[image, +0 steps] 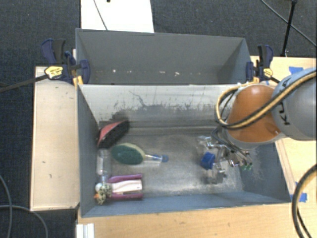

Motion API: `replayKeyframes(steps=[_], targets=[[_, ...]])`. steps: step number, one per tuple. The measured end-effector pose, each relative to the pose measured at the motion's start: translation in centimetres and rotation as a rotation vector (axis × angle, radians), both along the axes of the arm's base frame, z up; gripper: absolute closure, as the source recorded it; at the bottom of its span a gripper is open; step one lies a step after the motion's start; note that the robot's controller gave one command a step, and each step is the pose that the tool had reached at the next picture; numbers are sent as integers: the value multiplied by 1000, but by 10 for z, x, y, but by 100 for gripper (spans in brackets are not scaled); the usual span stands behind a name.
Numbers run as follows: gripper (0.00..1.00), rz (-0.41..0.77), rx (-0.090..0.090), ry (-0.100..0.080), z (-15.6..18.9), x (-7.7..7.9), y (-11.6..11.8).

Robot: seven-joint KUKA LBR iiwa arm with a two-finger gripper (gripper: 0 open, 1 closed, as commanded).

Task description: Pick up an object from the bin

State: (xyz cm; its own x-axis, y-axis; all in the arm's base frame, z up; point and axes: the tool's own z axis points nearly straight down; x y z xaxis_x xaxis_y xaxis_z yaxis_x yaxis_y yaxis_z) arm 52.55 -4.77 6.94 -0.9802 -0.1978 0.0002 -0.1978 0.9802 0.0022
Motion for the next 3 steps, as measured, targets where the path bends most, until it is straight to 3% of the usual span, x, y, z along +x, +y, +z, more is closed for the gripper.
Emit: replayKeyframes(steps=[1,2,3], targets=[[0,-150,-3,-1,1,-38,-63],[100,-144,-2,-3,1,-37,-61],[0,-142,-2,-3,1,-37,-61]])
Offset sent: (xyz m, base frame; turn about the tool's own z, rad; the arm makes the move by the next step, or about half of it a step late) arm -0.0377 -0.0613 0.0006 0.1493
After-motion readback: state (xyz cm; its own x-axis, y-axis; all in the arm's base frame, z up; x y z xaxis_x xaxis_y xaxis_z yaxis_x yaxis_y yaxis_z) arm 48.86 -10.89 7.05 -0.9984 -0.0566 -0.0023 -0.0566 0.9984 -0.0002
